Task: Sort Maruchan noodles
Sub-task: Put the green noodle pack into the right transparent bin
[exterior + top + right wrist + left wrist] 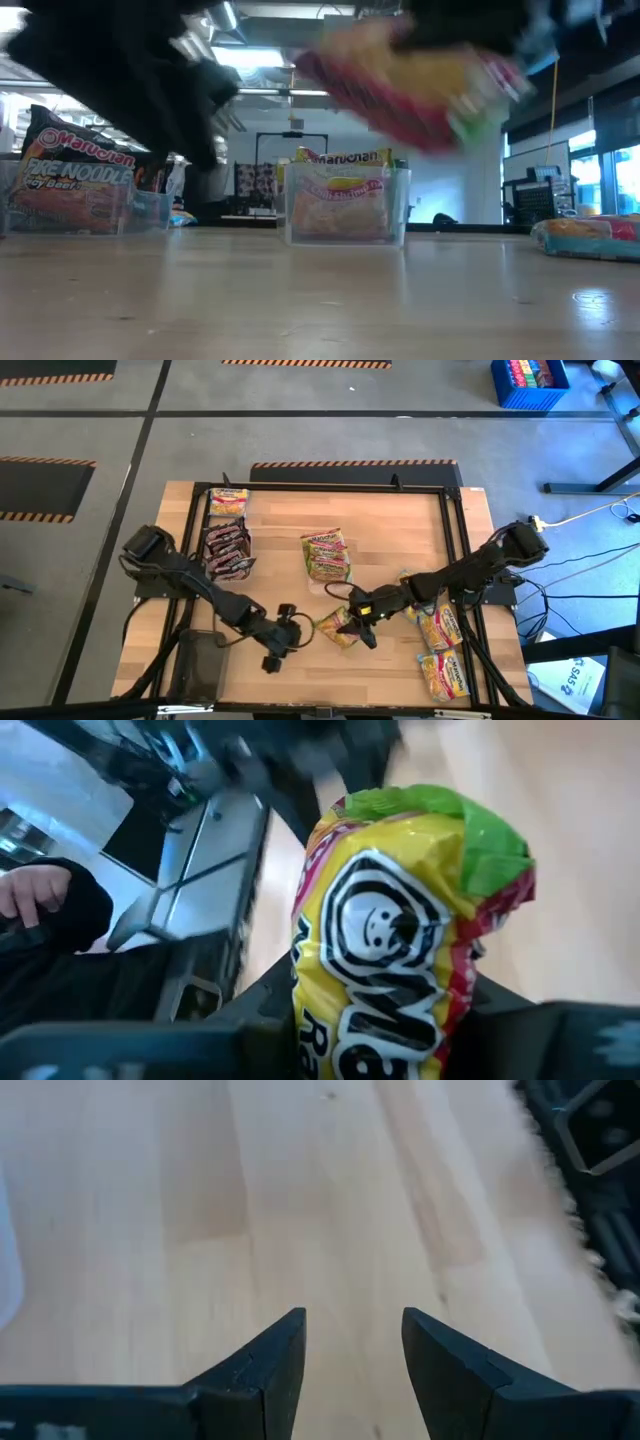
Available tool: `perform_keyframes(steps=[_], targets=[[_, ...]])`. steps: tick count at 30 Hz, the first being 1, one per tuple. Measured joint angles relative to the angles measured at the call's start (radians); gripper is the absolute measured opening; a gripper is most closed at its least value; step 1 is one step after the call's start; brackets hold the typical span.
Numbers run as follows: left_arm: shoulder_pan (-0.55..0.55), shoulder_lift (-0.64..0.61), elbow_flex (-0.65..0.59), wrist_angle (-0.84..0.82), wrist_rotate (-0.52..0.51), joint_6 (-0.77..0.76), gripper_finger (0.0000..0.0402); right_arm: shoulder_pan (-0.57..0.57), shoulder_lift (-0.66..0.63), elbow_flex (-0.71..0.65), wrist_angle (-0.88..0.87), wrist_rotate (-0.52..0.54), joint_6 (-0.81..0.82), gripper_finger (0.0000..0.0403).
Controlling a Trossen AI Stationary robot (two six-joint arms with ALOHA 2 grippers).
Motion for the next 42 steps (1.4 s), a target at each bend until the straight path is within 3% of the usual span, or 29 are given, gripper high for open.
perform_keyframes(steps=[4, 12, 17, 26, 42], targets=[[-0.023, -0.052, -0.114, 0.152, -0.001, 0.000, 0.0161, -0.010, -0.048, 0.133, -0.197, 0.097, -0.197, 0.0114], [-0.021, -0.135, -0.295, 0.427, 0.001, -0.004, 0.0161, -0.100, -0.006, 0.450, -0.711, 0.304, -0.530, 0.0115], [-0.021, -0.135, -0.305, 0.465, 0.002, -0.004, 0.0161, -0.190, 0.016, 0.475, -0.753, 0.234, -0.663, 0.0116], [-0.011, -0.134, -0.305, 0.493, 0.001, 0.017, 0.0161, -0.303, 0.029, 0.423, -0.764, 0.063, -0.701, 0.0114], [-0.007, -0.134, -0.305, 0.502, -0.002, 0.020, 0.0161, -0.313, 0.118, 0.377, -0.721, 0.047, -0.725, 0.0121]])
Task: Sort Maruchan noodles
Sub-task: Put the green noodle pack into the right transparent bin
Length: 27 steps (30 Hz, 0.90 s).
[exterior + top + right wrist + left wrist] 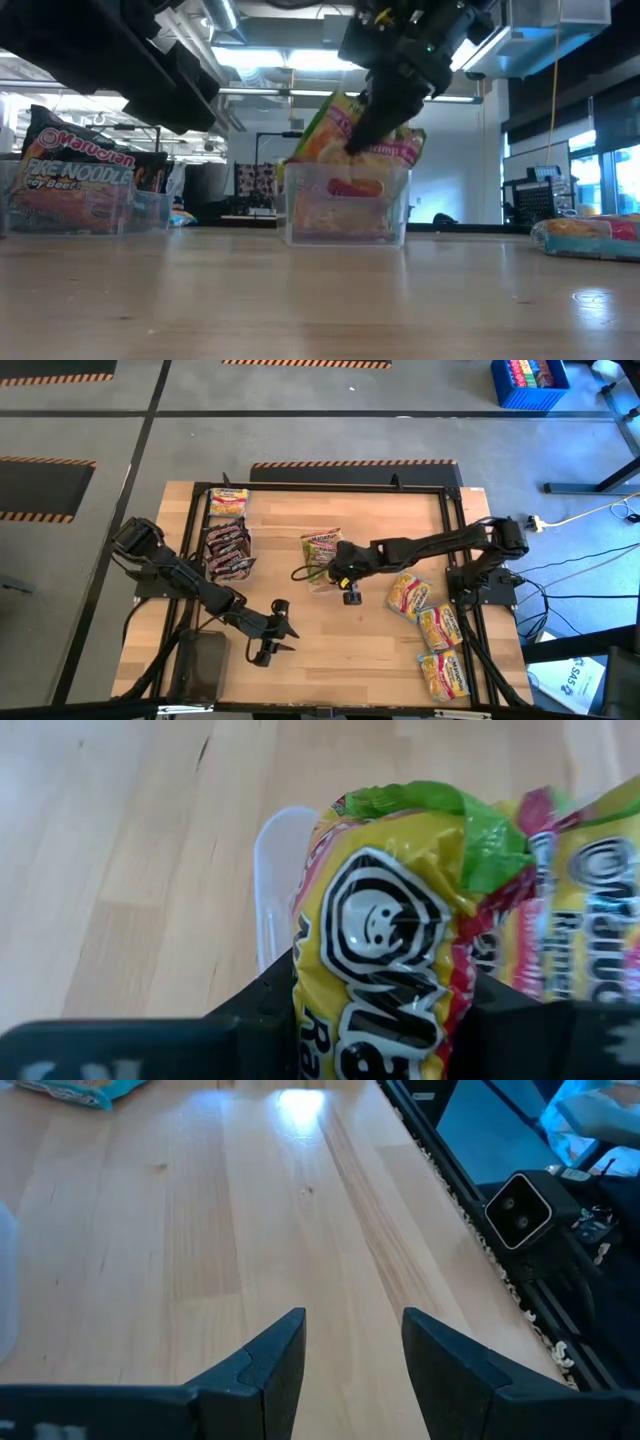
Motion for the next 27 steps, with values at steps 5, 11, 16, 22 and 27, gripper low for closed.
perform_keyframes(steps=[5, 11, 16, 22, 27], targets=[[0.000, 0.000, 0.000, -0.001, -0.002, 0.000, 0.0161, -0.002, 0.033, 0.058, -0.061, 0.001, 0.001, 0.0116], [0.006, 0.000, 0.000, -0.002, 0.001, -0.002, 0.0161, -0.036, 0.077, 0.120, -0.127, -0.010, 0.006, 0.0114], [0.005, 0.000, 0.000, -0.007, 0.003, -0.003, 0.0161, -0.062, 0.121, 0.132, -0.159, -0.051, 0.014, 0.0117], [0.005, 0.001, 0.000, -0.006, 0.006, 0.000, 0.0161, -0.060, 0.134, 0.133, -0.156, -0.043, 0.013, 0.0119], [0.005, 0.001, 0.000, -0.006, 0.007, 0.001, 0.0161, -0.058, 0.134, 0.133, -0.150, -0.040, 0.018, 0.0129]])
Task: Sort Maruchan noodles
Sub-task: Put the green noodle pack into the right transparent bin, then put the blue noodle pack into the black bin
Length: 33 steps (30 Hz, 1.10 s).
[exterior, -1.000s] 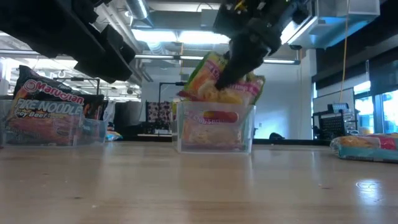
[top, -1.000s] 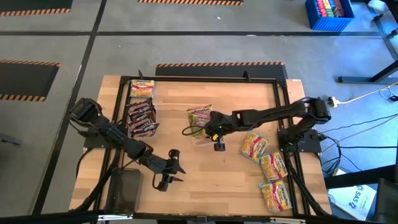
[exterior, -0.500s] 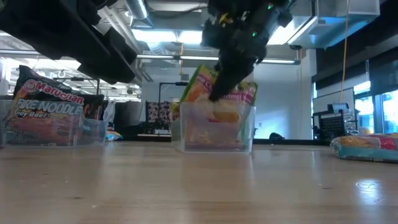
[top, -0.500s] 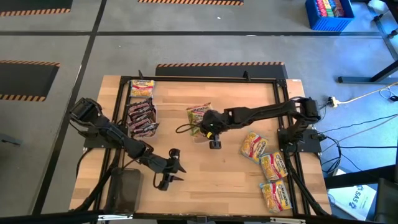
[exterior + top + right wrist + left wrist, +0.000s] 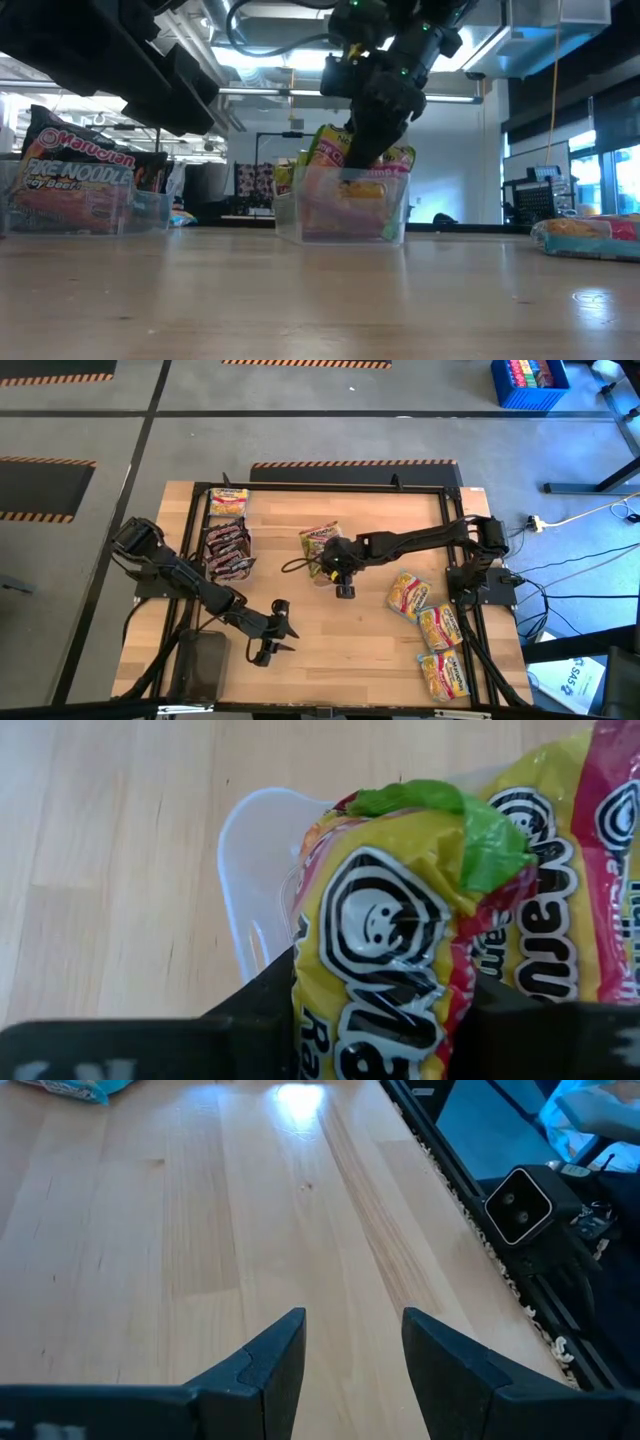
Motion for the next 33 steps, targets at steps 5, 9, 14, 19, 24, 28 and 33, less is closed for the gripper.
perform_keyframes(steps=[5, 9, 14, 19, 24, 28, 33], targets=[[0.000, 0.000, 0.000, 0.000, 0.000, 0.000, 0.0161, 0.000, 0.008, 0.000, 0.002, -0.035, 0.022, 0.0174], [0.000, 0.000, 0.000, 0.000, 0.000, 0.000, 0.0161, 0.000, 0.009, 0.005, 0.009, -0.035, 0.018, 0.0230], [0.000, 0.000, 0.000, 0.000, 0.000, 0.001, 0.0161, 0.008, -0.032, 0.071, -0.070, -0.058, 0.018, 0.0269], [0.000, 0.000, 0.000, 0.005, 0.000, -0.039, 0.0161, 0.039, -0.126, 0.111, -0.152, -0.073, 0.015, 0.0269], [0.005, 0.000, 0.000, 0.029, -0.088, -0.071, 0.0161, 0.068, -0.266, 0.008, -0.155, -0.072, 0.011, 0.0256], [0.066, 0.000, 0.010, 0.024, -0.143, -0.072, 0.0161, 0.067, -0.396, -0.180, -0.007, -0.060, 0.009, 0.0243], [0.195, 0.000, 0.094, -0.065, -0.111, -0.050, 0.0163, 0.065, -0.578, -0.387, 0.203, 0.020, -0.045, 0.0222]])
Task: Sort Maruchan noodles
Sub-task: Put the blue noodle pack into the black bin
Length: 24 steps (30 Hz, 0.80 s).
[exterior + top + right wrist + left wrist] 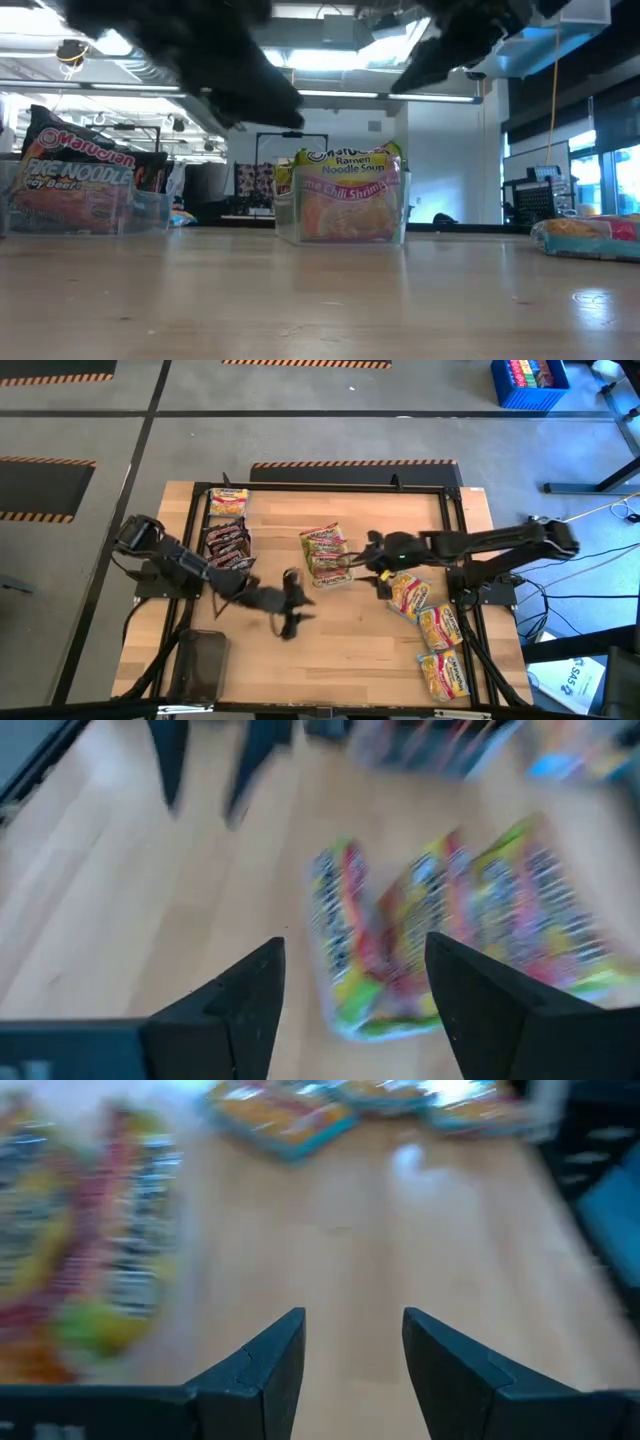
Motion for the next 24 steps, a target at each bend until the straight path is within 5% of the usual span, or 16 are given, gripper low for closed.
perform_keyframes(steps=[6, 13, 24], targets=[[0.263, -0.053, 0.213, -0.447, 0.009, 0.052, 0.0194, -0.010, -0.180, -0.071, 0.111, 0.116, -0.150, 0.0206], [0.594, -0.110, 0.423, -0.791, 0.002, 0.083, 0.0214, -0.134, -0.210, -0.108, 0.222, 0.066, -0.326, 0.0202], [1.065, -0.108, 0.500, -1.252, -0.009, 0.012, 0.0211, -0.363, -0.147, -0.198, 0.310, -0.014, -0.337, 0.0202]])
